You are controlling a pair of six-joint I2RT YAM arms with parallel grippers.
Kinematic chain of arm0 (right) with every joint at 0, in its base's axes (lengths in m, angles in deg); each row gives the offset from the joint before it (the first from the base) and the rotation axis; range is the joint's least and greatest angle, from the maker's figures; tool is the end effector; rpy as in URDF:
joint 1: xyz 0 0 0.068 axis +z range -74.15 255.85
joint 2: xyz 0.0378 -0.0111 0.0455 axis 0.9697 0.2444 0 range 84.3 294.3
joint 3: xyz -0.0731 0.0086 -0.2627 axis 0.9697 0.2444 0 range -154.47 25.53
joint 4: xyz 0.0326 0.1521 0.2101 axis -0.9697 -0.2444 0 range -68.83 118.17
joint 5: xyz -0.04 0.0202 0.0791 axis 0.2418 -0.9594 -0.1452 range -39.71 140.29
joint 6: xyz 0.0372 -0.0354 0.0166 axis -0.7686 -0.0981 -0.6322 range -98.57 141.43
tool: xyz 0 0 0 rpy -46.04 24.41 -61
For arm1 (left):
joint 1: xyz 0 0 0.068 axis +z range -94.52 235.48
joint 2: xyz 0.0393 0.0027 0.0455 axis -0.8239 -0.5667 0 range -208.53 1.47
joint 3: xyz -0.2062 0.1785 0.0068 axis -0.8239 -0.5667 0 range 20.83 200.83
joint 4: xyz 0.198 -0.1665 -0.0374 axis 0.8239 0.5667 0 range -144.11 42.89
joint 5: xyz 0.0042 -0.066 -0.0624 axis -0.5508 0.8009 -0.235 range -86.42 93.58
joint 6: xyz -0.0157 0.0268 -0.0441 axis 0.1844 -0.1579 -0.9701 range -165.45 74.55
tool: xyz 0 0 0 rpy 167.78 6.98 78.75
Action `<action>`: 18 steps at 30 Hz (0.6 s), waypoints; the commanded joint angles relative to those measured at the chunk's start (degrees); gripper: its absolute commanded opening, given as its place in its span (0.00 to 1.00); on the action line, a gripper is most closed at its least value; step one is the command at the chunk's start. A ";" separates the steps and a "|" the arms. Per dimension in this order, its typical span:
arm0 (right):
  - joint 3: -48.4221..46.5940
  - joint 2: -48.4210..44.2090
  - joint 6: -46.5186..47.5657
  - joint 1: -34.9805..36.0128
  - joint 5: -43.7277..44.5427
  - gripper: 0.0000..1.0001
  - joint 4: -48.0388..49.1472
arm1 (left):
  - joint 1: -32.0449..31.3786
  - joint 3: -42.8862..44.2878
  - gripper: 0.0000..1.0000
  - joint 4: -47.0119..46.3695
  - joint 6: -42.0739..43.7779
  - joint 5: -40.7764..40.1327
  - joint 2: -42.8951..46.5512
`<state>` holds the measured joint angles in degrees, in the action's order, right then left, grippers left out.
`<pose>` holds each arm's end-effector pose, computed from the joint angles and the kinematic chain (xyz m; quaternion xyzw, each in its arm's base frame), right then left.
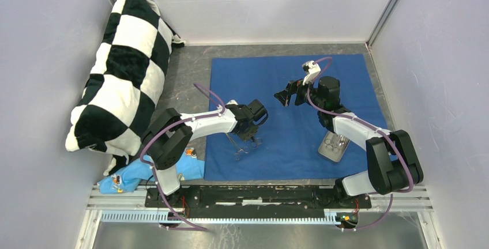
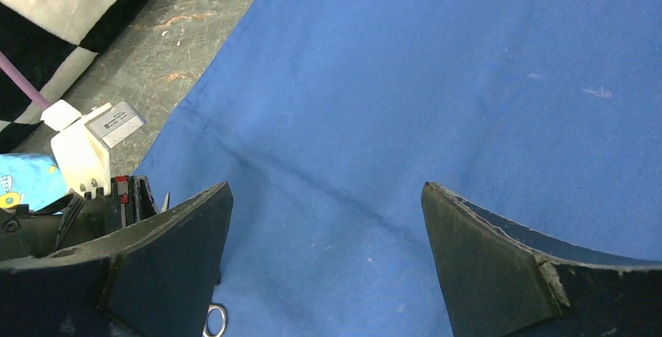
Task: Open and lay out the surgical kit
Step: Place the medical item in the surgical kit.
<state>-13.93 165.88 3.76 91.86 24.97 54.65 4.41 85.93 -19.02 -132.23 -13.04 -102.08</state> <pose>0.2894 0.0990 0.2262 -0.1211 0.7793 0.3379 0.5137 0.2227 -0.2594 0.1612 -0.3200 0.9258 -0.0808 0.1844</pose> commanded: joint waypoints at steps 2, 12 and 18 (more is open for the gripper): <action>-0.11 -0.37 1.31 0.13 0.59 0.98 2.27 | 0.34 -0.09 0.39 -1.67 4.11 -1.40 -0.45; -1.16 -1.58 4.14 0.11 3.02 0.98 -1.94 | 0.36 7.52 0.85 1.20 22.24 -7.10 13.44; -1.01 -5.13 6.35 0.11 7.40 0.98 -6.59 | 1.82 10.94 0.95 -14.07 51.52 -4.99 25.95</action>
<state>-13.96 164.76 7.41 91.86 28.60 49.82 4.98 91.87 -22.01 -104.83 -16.41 -84.55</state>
